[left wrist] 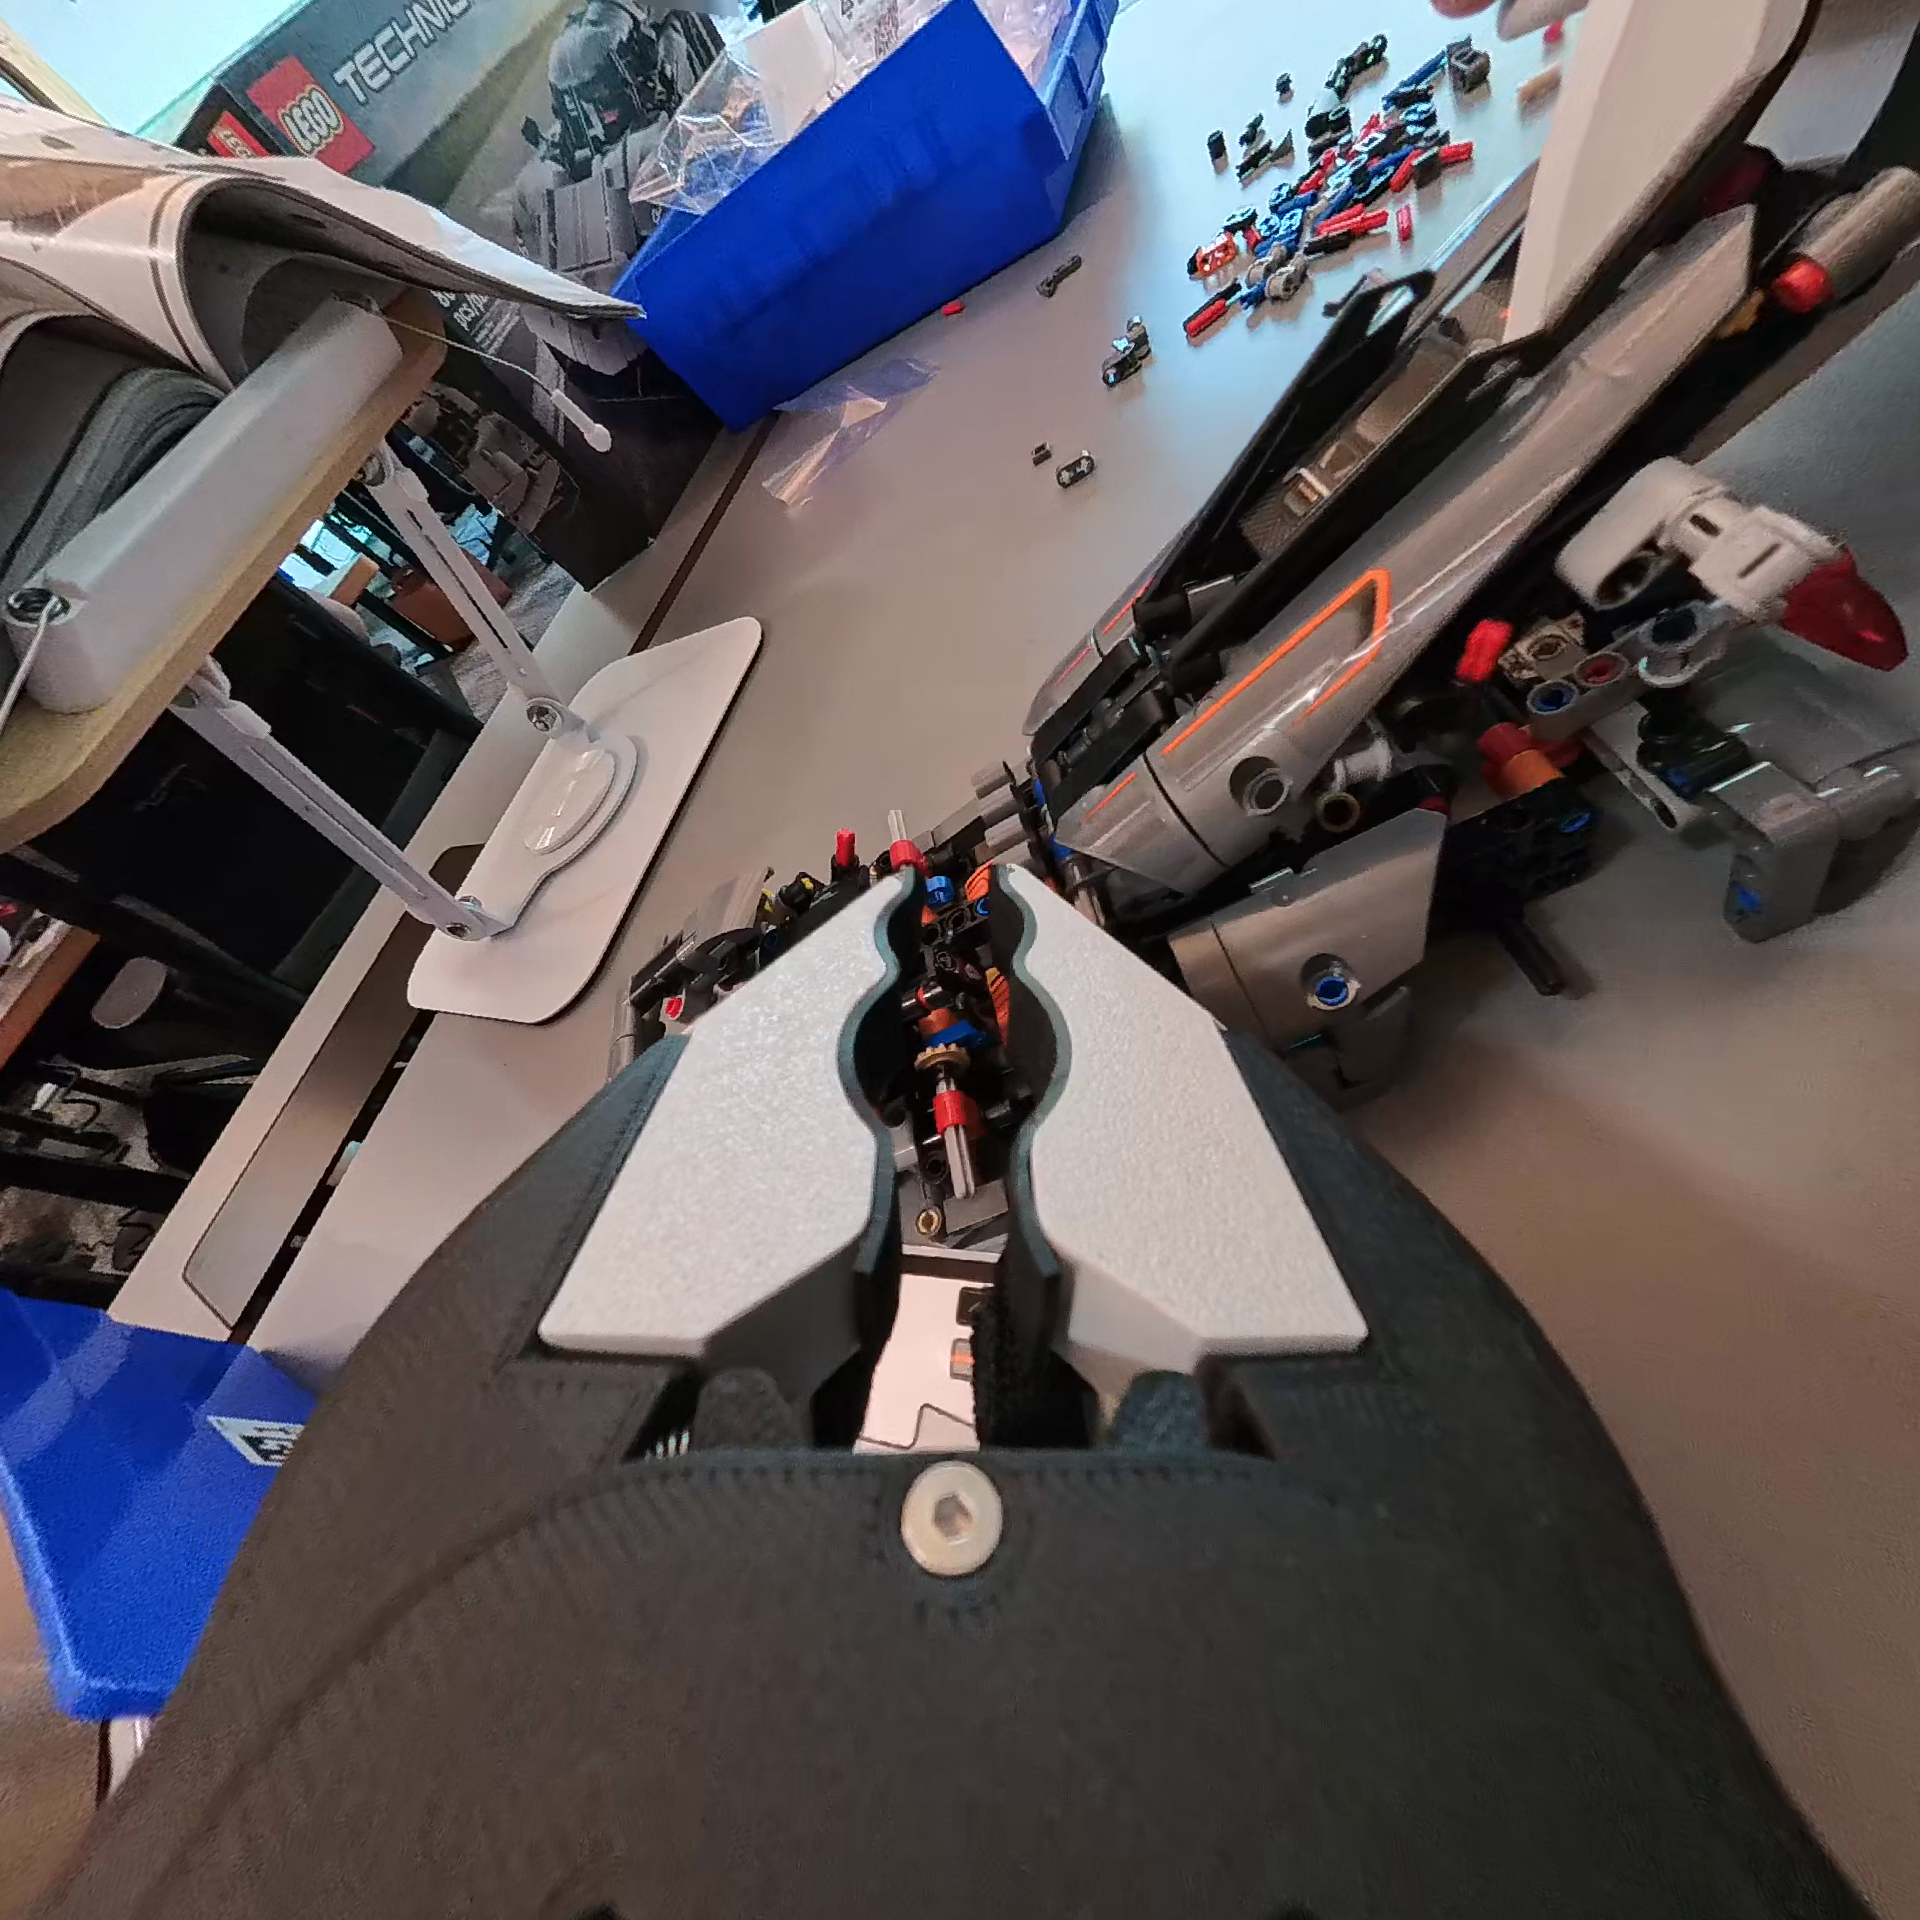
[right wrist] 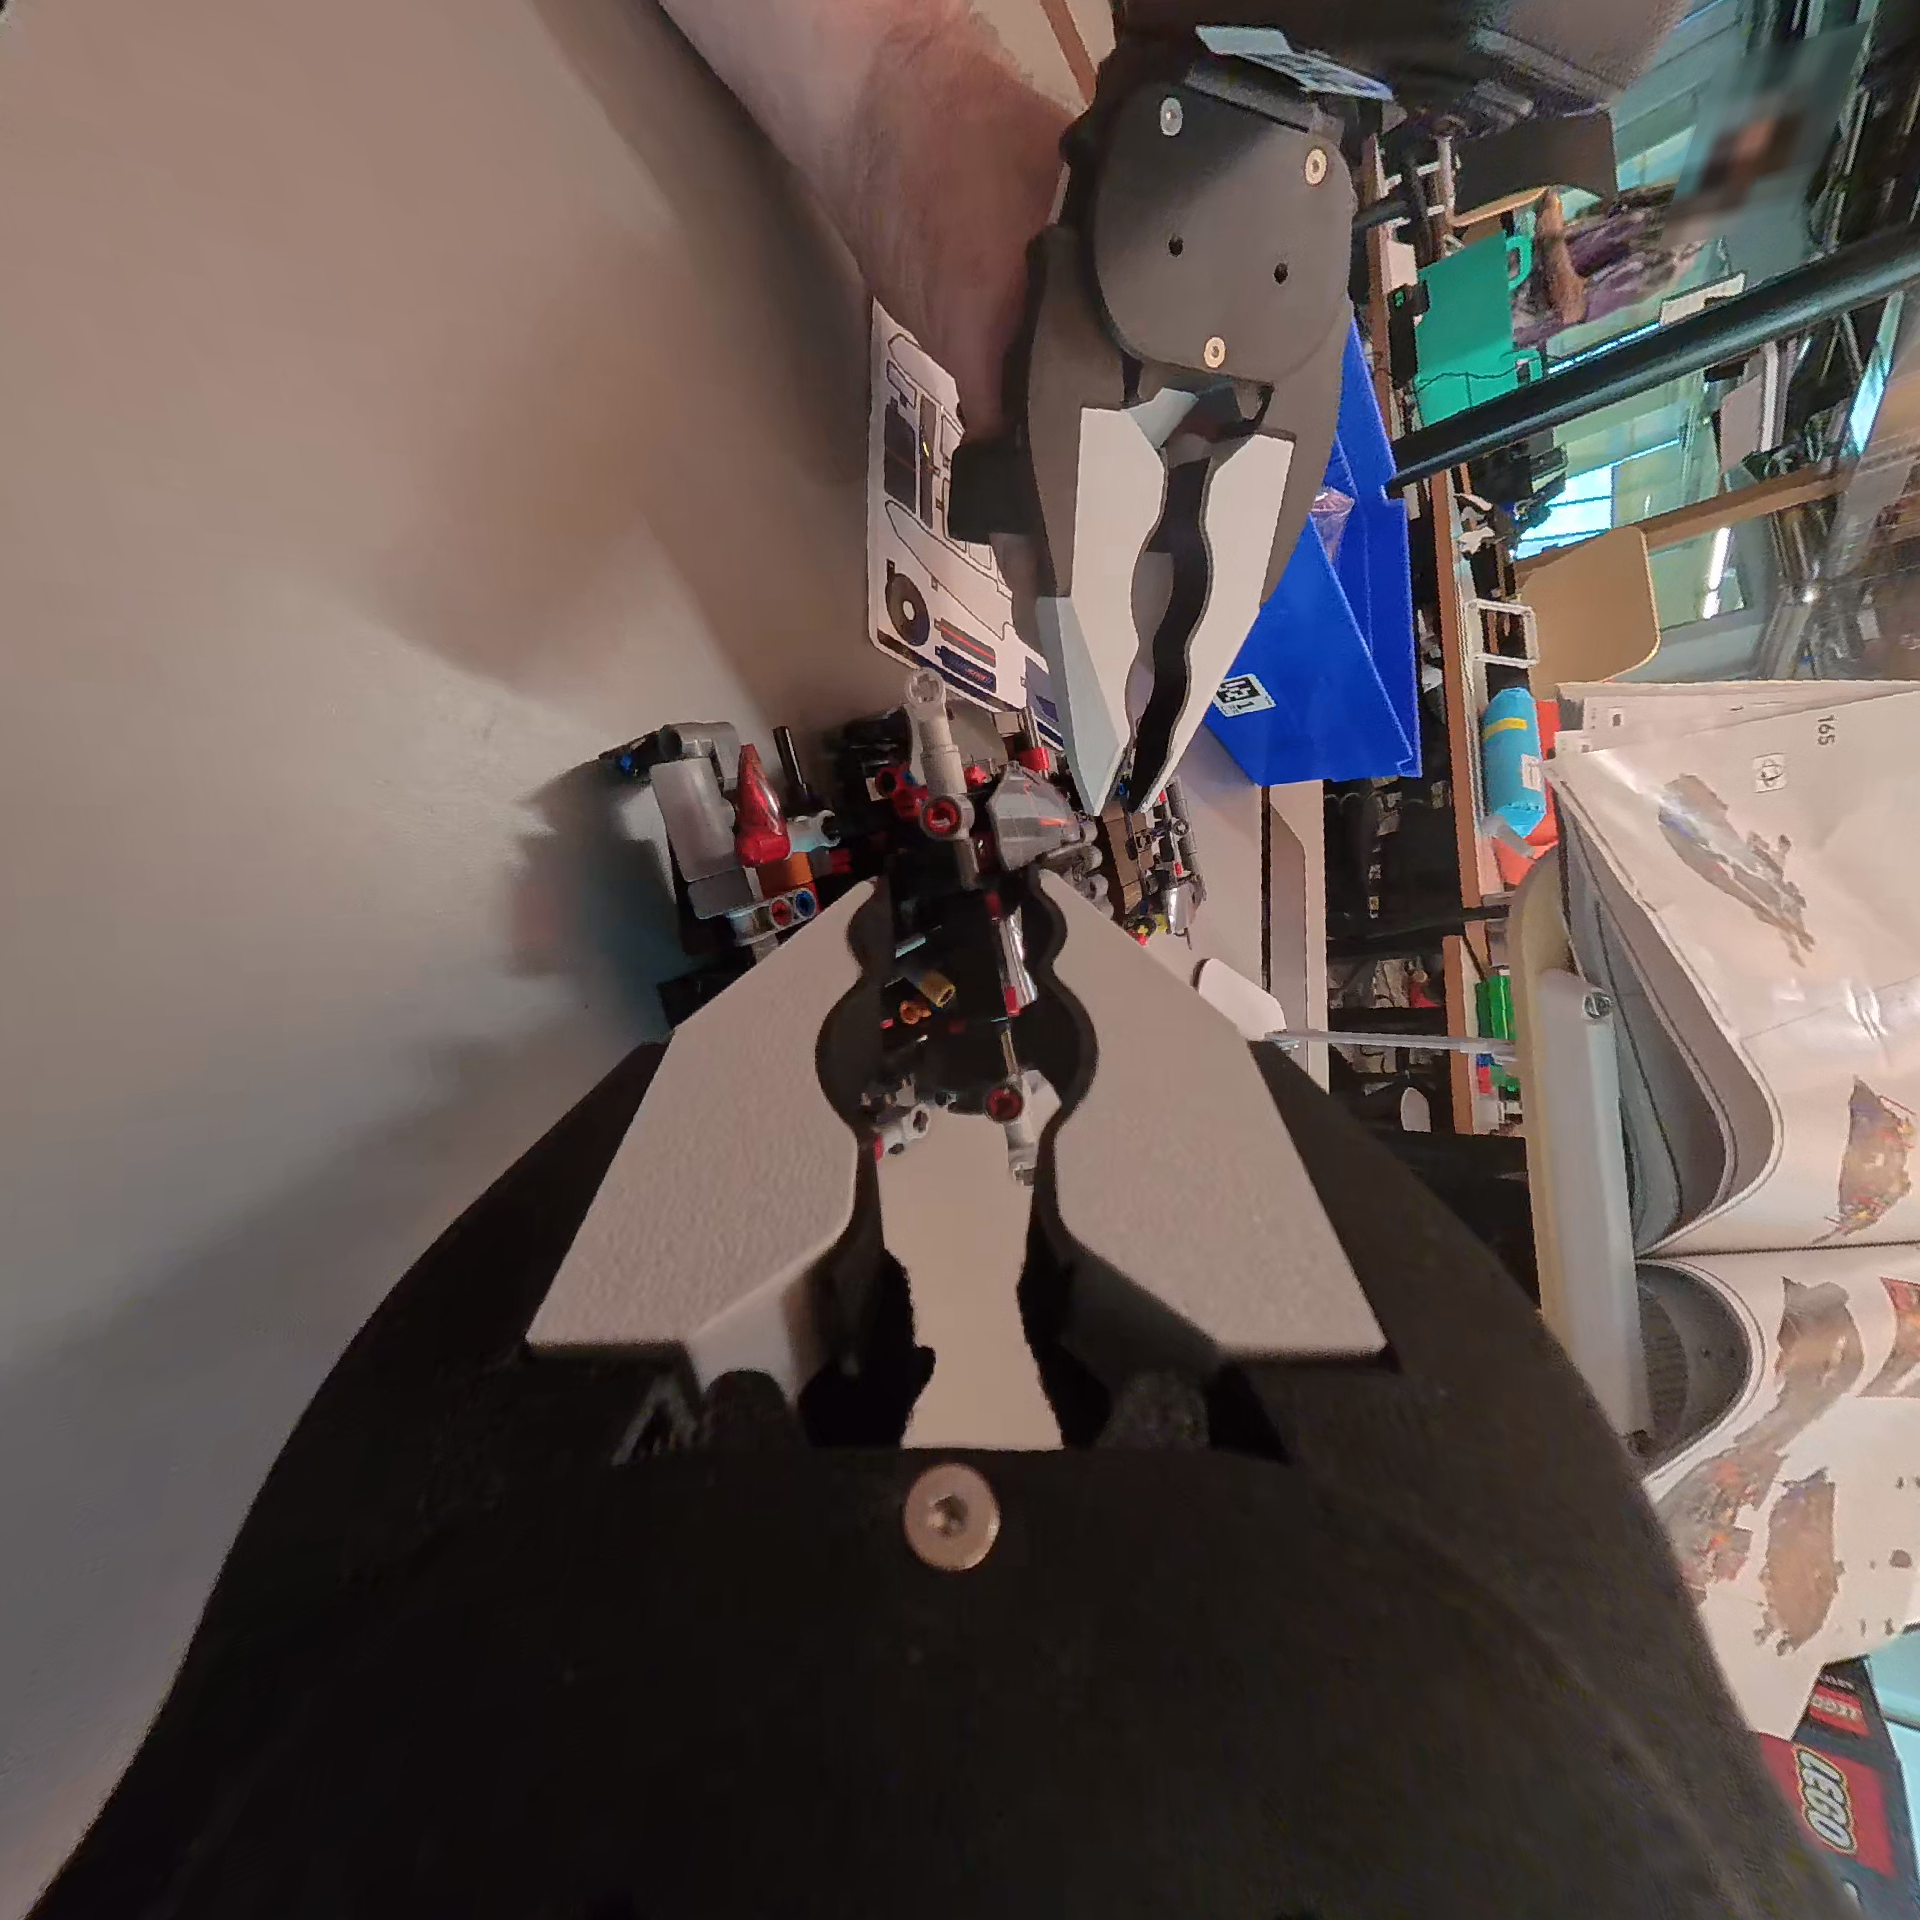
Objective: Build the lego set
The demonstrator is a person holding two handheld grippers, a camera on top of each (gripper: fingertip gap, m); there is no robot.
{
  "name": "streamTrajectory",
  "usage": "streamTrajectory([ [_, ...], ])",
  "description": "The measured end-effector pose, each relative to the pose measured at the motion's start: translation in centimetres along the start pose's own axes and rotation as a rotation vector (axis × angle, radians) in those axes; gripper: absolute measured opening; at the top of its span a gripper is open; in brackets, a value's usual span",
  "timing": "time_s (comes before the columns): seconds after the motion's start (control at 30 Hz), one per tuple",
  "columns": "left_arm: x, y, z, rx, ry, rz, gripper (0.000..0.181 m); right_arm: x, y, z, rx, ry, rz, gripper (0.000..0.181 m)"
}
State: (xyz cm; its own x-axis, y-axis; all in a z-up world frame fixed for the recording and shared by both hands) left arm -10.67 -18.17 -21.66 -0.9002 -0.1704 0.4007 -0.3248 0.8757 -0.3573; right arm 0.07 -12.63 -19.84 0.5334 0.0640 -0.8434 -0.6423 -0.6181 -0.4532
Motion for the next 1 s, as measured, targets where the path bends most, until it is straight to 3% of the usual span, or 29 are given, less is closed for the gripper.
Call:
streamTrajectory([
  [0.3, -0.3, 0.4, 0.4, 0.02, -0.024, 0.029, 0.009, 1.2, 0.5, 0.4, -0.003, -0.015, 0.018, 0.024],
  [0.57, -0.6, 0.6, 0.7, 0.016, -0.183, 0.129, 0.006, 1.6, 0.9, 0.8, -0.026, 0.002, 0.038, 0.025],
  [0.8, 0.2, -0.6, 0.8, 0.016, -0.225, 0.156, 0.023, 1.3, 0.0, 0.6, -0.021, 0.017, 0.057, 0.034],
  [1.0, -0.2, -0.7, 0.7, -0.006, -0.306, 0.231, 0.029, 0.7, -1.8, -0.2, -0.02, -0.002, 0.077, 0.012],
])
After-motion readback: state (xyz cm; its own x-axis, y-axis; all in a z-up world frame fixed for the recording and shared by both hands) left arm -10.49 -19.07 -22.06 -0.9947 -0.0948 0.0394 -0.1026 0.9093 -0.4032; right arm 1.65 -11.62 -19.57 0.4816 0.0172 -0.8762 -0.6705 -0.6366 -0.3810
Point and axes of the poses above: each gripper's, where its closed fingertips meet, y out along the fingers, z out of its underside, x = y × z across the jaws, the point moved 2 cm from there along -y, back along the fingers, and after that the axes turned 8 degrees about -y, right-handed, at the moved point
